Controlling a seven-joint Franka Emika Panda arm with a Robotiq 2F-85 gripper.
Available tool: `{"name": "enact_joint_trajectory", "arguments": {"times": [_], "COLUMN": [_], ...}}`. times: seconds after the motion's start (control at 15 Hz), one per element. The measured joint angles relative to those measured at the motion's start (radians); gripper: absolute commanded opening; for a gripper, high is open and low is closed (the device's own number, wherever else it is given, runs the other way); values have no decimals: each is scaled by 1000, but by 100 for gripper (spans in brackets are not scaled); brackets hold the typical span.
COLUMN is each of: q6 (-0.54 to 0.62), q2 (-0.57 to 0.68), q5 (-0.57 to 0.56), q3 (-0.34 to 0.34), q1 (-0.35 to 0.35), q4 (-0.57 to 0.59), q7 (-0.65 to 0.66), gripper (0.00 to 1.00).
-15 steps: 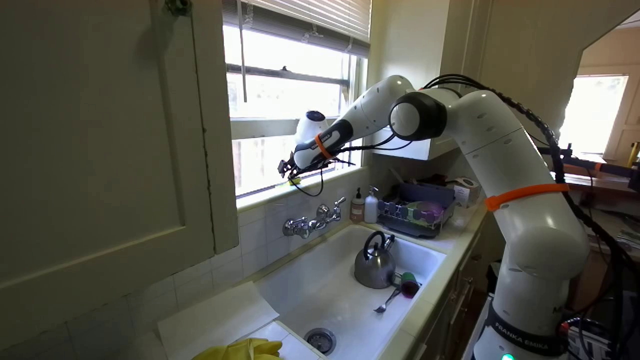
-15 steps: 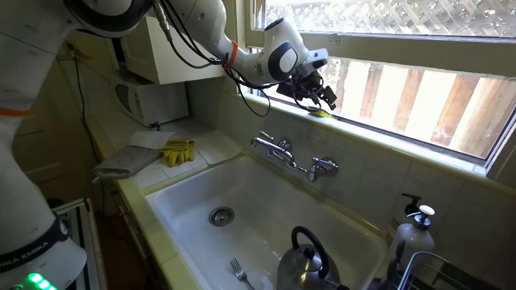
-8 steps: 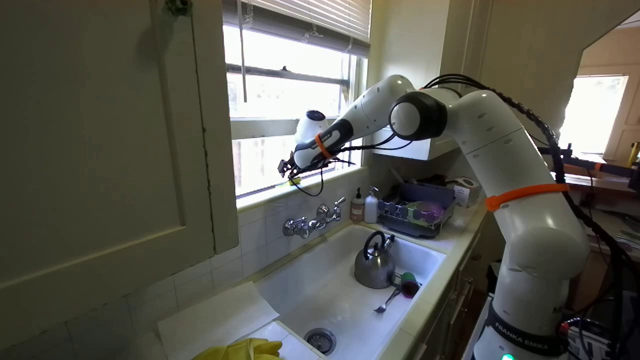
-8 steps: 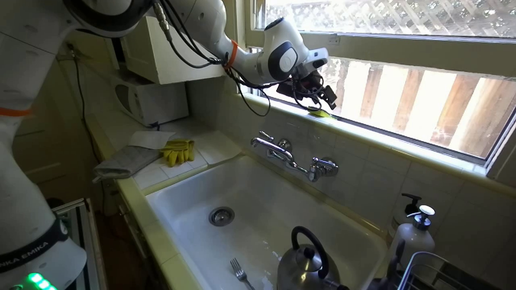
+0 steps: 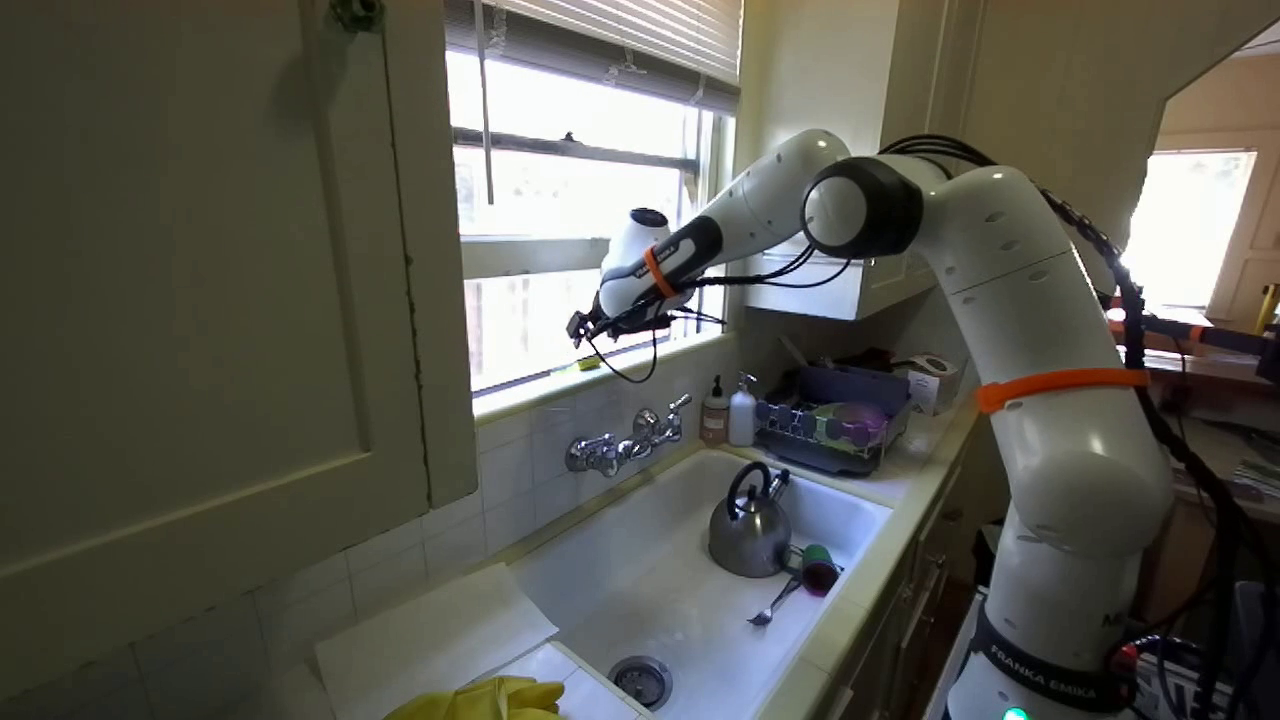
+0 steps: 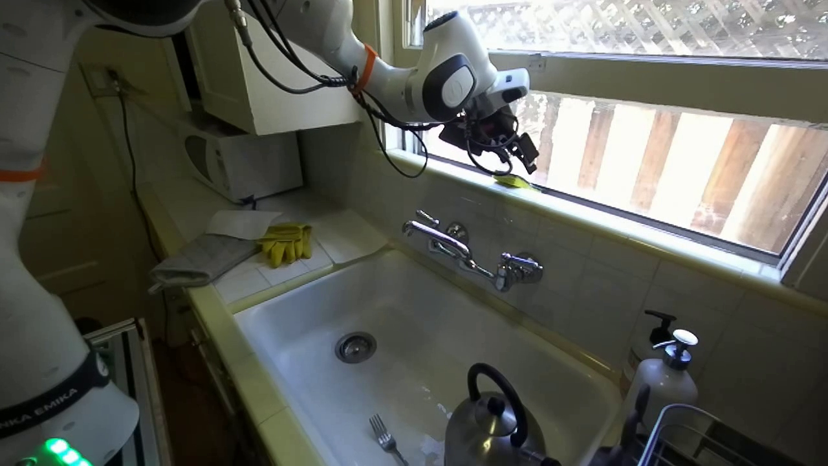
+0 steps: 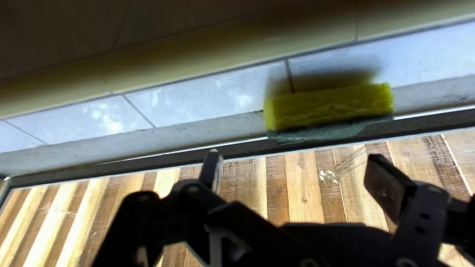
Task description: Put the sponge on the windowsill.
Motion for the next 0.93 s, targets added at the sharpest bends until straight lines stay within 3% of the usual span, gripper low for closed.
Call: {"name": "enact_joint_trajectory", "arguments": {"times": [0.33, 0.53, 0.93], "q6": [-5, -68, -224], "q2": [-120, -193, -302], "q5": [29, 34, 109], "q3": [7, 6, 24], "q1": [-40, -59, -96], "q4": [-138, -208, -296], "q7": [-16, -21, -152], "gripper": [100, 100, 100]}}
